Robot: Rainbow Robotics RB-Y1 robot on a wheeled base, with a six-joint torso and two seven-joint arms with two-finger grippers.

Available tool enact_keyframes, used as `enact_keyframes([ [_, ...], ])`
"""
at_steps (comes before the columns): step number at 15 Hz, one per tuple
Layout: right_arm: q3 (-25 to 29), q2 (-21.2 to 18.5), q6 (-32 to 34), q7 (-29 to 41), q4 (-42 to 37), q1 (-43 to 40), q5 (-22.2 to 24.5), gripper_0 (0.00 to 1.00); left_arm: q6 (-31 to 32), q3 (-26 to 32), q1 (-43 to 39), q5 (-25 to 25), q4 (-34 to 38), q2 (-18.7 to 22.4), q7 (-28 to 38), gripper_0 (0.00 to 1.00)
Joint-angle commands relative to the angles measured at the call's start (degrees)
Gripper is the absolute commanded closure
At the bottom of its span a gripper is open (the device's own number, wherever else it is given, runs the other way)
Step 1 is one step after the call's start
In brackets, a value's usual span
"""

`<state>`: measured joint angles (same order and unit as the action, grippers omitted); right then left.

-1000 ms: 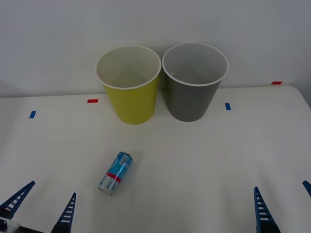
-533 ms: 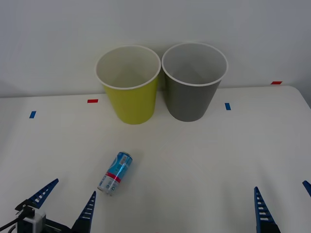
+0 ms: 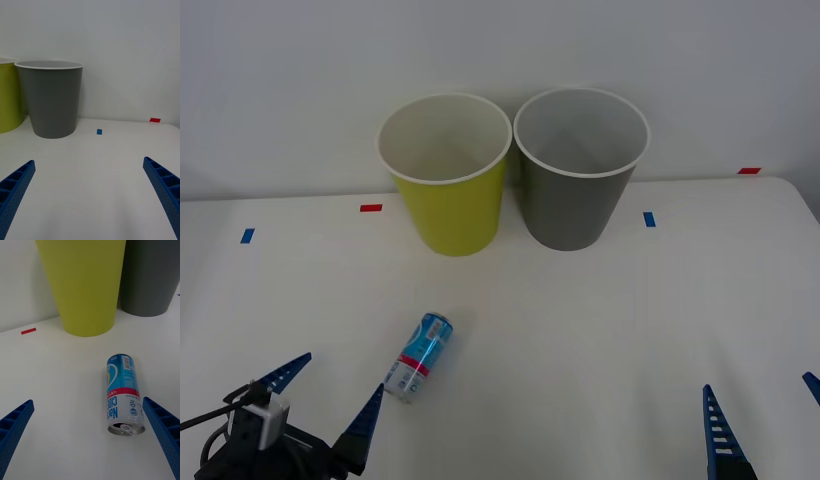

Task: Put cans in the gray bin and PET bottles in the light green bin.

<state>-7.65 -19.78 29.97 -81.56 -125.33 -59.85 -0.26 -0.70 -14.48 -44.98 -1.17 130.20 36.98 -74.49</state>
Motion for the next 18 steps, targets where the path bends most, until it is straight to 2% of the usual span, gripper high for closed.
enact_keyframes([
  [1, 0.0, 0.0, 0.0, 0.0, 0.0, 0.0, 0.0, 0.0, -7.3, -0.55, 2.27, 1.96, 3.92, 3.89, 1.89, 0.0],
  [3, 0.0, 0.0, 0.0, 0.0, 0.0, 0.0, 0.0, 0.0, -8.35, -0.55, 4.11, 3.19, 4.27, 7.05, 3.47, 0.0],
  [5, 0.0, 0.0, 0.0, 0.0, 0.0, 0.0, 0.0, 0.0, -8.44, -0.55, 5.43, 3.72, 4.18, 9.42, 8.66, 0.0],
  [7, 0.0, 0.0, 0.0, 0.0, 0.0, 0.0, 0.0, 0.0, -10.02, -0.72, 6.4, 3.72, 4.27, 10.65, 8.92, 0.0],
  [10, 0.0, 0.0, 0.0, 0.0, 0.0, 0.0, 0.0, 0.0, -18.02, -2.83, 10.09, 3.72, 6.73, 12.41, 8.74, 0.0],
  [13, 0.0, 0.0, 0.0, 0.0, 0.0, 0.0, 0.0, 0.0, -33.31, -4.5, 12.9, 4.51, 14.2, 14.52, 8.48, 0.0],
  [18, 0.0, 0.0, 0.0, 0.0, 0.0, 0.0, 0.0, 0.0, -47.2, -4.59, 21.87, 14.35, 15.08, 16.98, 6.9, 0.0],
])
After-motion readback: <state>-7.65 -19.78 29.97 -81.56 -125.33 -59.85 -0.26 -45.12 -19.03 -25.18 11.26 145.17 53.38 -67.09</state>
